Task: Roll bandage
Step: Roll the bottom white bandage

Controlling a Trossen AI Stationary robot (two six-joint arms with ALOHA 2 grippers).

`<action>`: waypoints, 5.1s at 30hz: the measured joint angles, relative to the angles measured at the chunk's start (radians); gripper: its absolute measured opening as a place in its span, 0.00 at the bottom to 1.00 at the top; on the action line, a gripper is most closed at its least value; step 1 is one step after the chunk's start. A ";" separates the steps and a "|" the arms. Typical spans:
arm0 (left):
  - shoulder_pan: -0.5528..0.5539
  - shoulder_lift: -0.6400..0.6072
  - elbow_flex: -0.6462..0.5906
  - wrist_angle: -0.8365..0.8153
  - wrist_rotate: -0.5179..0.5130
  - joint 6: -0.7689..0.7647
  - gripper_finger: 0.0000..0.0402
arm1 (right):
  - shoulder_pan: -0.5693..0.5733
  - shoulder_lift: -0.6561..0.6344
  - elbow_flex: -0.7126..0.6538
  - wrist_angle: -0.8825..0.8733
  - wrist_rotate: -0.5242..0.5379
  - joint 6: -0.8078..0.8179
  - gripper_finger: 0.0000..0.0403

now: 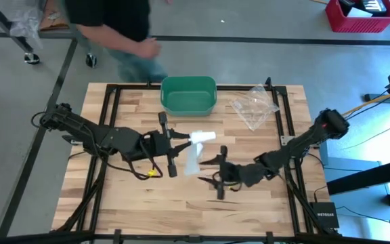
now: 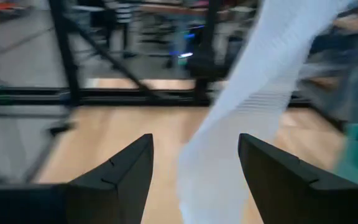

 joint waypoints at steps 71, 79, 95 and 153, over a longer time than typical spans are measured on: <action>-0.212 -0.105 -0.273 0.070 0.106 -0.082 0.10 | -0.162 0.158 -0.018 0.084 -0.445 0.055 0.46; -0.256 -0.130 -0.280 0.039 0.013 -0.099 0.10 | -0.162 0.042 0.053 -0.125 -0.444 0.054 0.67; -0.281 -0.137 -0.281 0.051 -0.053 -0.086 0.10 | -0.169 0.073 0.169 0.023 -0.400 0.116 0.69; -0.250 -0.128 -0.281 0.106 -0.041 -0.074 0.10 | -0.094 0.391 0.152 0.159 -0.236 0.059 0.69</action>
